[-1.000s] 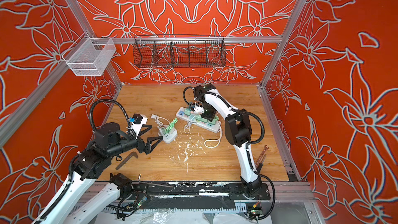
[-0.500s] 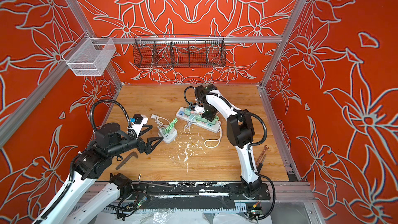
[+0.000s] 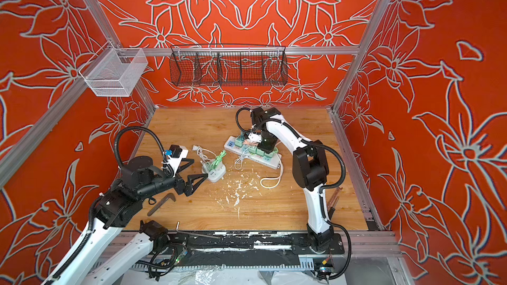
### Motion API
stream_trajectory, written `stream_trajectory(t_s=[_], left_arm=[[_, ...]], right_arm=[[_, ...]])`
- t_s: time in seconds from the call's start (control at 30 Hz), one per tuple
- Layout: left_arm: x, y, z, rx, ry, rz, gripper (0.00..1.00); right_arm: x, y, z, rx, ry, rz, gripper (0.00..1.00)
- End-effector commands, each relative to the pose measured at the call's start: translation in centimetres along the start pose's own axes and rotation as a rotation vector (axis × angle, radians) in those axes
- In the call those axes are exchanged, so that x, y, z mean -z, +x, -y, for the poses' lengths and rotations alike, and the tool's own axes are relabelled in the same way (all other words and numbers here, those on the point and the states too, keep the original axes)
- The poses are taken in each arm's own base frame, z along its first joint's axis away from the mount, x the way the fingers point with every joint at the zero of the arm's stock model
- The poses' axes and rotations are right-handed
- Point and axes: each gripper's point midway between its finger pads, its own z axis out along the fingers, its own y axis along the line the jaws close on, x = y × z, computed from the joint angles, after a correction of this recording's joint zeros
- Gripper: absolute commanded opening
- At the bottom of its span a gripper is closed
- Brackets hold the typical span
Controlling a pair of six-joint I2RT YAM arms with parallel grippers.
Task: Insert the plug
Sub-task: 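Press the mint charger down into a free power strip socket with the right gripper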
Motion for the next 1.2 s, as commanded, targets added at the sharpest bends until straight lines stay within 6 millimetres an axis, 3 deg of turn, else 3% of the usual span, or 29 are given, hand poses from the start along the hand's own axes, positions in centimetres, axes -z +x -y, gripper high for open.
stream_trajectory(t_s=[0.0, 0.23, 0.67, 1.1, 1.17], left_arm=[[0.0, 0.0, 0.1, -0.015, 0.01, 0.014, 0.97], [-0.1, -0.1, 0.1, -0.015, 0.014, 0.014, 0.97], [0.0, 0.0, 0.1, -0.013, 0.015, 0.014, 0.97], [0.0, -0.2, 0.2, -0.014, 0.019, 0.019, 0.97], [0.0, -0.2, 0.2, -0.015, 0.02, 0.02, 0.97]], right_arm=[[0.4, 0.2, -0.6, 0.006, -0.024, 0.03, 0.0], [-0.9, 1.3, -0.7, 0.003, -0.032, -0.029, 0.0], [-3.4, 1.4, -1.0, -0.017, -0.075, -0.097, 0.0], [-1.4, -0.2, 0.8, -0.062, -0.025, -0.066, 0.0], [-1.1, -0.3, 1.0, -0.068, -0.018, -0.069, 0.05]])
